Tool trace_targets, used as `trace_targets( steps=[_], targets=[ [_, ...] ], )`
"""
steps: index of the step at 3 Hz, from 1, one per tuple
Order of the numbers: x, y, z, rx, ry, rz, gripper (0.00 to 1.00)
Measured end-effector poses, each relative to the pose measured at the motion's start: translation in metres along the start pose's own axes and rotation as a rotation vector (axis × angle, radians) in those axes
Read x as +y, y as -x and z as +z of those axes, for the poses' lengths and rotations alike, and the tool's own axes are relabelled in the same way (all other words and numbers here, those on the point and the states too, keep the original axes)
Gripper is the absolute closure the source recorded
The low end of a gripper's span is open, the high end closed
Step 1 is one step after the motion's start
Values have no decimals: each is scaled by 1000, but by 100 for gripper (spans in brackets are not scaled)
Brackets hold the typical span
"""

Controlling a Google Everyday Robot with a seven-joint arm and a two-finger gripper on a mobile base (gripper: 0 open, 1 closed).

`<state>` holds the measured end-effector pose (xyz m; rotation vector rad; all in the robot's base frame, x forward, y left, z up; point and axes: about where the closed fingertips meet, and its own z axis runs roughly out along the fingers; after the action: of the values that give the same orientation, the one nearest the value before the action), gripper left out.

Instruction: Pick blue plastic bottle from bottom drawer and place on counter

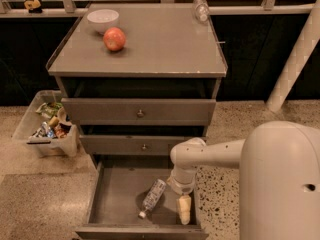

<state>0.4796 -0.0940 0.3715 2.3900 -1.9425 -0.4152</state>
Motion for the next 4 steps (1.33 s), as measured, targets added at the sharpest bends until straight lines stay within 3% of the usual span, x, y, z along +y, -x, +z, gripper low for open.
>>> trace_targets(
  steps=[1, 2, 3, 4],
  targets=[
    [-25, 30, 21, 11, -13, -129, 0],
    [-41, 56, 31, 23, -114, -219, 0],
    [-40, 70, 46, -2, -236, -215, 0],
    [-55, 79, 45, -28, -309, -200, 0]
  ],
)
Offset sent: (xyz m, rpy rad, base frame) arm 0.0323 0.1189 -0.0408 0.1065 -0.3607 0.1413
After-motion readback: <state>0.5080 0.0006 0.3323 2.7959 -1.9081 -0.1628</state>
